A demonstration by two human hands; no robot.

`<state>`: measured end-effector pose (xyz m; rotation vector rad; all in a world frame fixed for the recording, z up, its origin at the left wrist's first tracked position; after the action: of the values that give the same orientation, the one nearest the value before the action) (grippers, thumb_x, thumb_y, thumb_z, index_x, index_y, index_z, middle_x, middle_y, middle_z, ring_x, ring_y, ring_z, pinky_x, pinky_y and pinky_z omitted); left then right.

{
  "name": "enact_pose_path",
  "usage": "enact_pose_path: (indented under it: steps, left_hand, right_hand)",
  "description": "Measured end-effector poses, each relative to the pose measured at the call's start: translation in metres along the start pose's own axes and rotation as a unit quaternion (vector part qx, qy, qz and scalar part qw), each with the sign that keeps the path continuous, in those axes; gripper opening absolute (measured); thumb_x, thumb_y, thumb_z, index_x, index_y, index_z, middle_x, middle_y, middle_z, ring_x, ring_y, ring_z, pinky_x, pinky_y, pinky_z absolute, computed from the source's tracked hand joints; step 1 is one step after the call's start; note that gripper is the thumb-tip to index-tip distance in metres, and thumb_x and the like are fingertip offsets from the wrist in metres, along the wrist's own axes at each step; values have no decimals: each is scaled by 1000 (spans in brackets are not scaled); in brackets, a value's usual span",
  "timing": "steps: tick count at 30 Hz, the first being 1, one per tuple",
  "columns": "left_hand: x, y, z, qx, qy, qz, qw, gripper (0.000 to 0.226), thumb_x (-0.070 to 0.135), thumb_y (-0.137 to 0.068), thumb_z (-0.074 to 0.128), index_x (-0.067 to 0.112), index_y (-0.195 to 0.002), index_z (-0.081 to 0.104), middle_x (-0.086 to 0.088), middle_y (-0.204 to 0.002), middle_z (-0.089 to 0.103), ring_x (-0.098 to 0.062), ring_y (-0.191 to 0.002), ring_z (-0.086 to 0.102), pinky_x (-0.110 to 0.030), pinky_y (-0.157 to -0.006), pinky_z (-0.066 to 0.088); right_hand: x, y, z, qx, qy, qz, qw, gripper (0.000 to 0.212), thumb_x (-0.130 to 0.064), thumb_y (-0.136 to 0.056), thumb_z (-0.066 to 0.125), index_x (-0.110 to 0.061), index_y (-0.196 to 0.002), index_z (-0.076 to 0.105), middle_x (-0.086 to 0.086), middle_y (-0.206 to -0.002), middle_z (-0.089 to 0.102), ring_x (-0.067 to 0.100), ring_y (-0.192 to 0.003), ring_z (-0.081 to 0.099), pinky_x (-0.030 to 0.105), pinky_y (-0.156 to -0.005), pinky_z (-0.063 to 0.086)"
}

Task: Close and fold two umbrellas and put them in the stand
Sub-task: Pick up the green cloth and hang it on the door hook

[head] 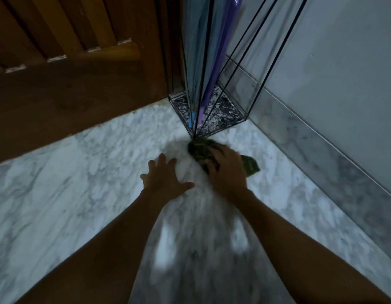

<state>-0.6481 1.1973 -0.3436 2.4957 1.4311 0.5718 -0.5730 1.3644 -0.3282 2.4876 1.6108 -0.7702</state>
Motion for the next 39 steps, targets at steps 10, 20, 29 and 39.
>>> enact_pose_path:
  steps: [10, 20, 29, 39]
  left_hand:
    - [-23, 3, -21, 0, 68, 41, 997, 94, 64, -70, 72, 22, -145, 36, -1, -147, 39, -23, -133, 39, -44, -101, 45]
    - [-93, -20, -48, -32, 6, -22, 999, 120, 84, -43, 71, 24, -142, 39, -1, -141, 36, -27, -129, 35, -46, -99, 44]
    - [-99, -28, -49, -1, 40, -16, 999, 125, 82, -38, 74, 27, -145, 37, 3, -140, 34, -23, -129, 33, -42, -101, 44]
    - [-103, -31, -34, -43, 40, -13, 998, 129, 77, -53, 73, 27, -155, 11, 0, -163, -9, -26, -150, -8, -55, -119, 16]
  right_hand:
    - [-14, 34, -18, 12, 66, -15, 998, 44, -44, -88, 61, -26, -128, 63, 7, -128, 61, 28, -113, 57, 46, -100, 43]
    - [-66, 28, 37, -42, -20, -22, 999, 45, -39, -93, 49, -27, -136, 57, 12, -145, 50, 34, -136, 44, 49, -101, 45]
    - [-114, -78, 88, -71, -33, 1, 997, 45, -29, -101, 43, -26, -146, 42, 11, -156, 29, 28, -146, 23, 42, -116, 28]
    - [-137, -176, 117, -103, -28, -15, 994, 46, -29, -96, 45, -15, -139, 52, 18, -142, 46, 35, -133, 40, 43, -111, 33]
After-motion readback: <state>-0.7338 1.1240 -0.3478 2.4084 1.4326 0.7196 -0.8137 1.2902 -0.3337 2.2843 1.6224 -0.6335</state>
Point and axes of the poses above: each hand's wrist, its own y-axis away from the middle knuckle, its own z-axis out of the palm, x = y × z, the point moved 10 cm from there along -y, towards the middle knuckle
